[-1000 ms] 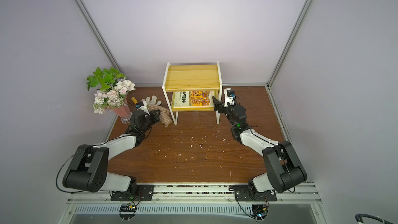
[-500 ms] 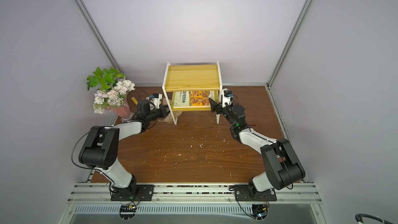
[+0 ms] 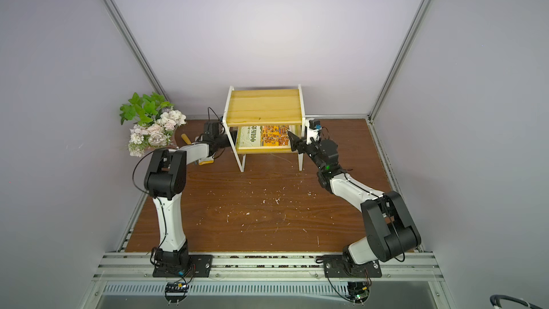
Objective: Wipe the bookshelf clean with a cloth
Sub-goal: Wipe the dust from the shelf.
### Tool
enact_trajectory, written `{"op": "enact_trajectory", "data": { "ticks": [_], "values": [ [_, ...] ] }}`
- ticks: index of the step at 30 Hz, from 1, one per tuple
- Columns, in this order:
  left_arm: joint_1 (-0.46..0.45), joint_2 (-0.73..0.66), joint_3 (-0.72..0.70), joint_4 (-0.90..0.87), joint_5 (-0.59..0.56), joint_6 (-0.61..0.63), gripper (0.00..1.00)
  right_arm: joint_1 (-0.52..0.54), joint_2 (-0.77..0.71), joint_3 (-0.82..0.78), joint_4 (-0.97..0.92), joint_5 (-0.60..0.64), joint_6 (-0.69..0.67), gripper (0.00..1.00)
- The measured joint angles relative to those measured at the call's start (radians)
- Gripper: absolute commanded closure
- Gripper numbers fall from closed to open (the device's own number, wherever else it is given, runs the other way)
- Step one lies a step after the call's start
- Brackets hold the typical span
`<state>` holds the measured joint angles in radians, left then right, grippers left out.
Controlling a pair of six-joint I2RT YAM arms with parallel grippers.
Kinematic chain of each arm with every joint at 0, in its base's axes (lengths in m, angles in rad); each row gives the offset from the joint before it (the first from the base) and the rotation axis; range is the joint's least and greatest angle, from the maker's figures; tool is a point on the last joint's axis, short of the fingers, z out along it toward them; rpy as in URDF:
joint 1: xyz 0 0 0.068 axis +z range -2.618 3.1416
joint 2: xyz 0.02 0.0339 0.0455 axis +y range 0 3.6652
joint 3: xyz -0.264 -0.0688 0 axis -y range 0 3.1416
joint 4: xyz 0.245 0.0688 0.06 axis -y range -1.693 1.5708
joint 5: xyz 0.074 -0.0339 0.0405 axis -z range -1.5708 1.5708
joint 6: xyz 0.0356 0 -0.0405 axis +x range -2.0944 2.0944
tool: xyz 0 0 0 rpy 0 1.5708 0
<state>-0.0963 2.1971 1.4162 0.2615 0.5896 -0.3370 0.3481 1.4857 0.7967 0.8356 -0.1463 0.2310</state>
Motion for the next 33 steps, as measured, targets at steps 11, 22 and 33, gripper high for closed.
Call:
{"op": "enact_trajectory", "data": {
  "ticks": [11, 22, 33],
  "values": [
    [0.011, -0.031, -0.092, 0.049, -0.005, -0.044, 1.0, -0.002, -0.049, -0.083, -0.022, -0.002, -0.017, 0.15],
    [0.014, -0.144, -0.084, 0.183, -0.121, -0.216, 1.0, -0.002, -0.049, -0.082, -0.004, -0.003, -0.032, 0.13],
    [0.034, 0.016, 0.227, 0.004, -0.185, -0.193, 1.0, -0.002, -0.014, -0.055, -0.005, -0.007, -0.037, 0.01]
  ]
}}
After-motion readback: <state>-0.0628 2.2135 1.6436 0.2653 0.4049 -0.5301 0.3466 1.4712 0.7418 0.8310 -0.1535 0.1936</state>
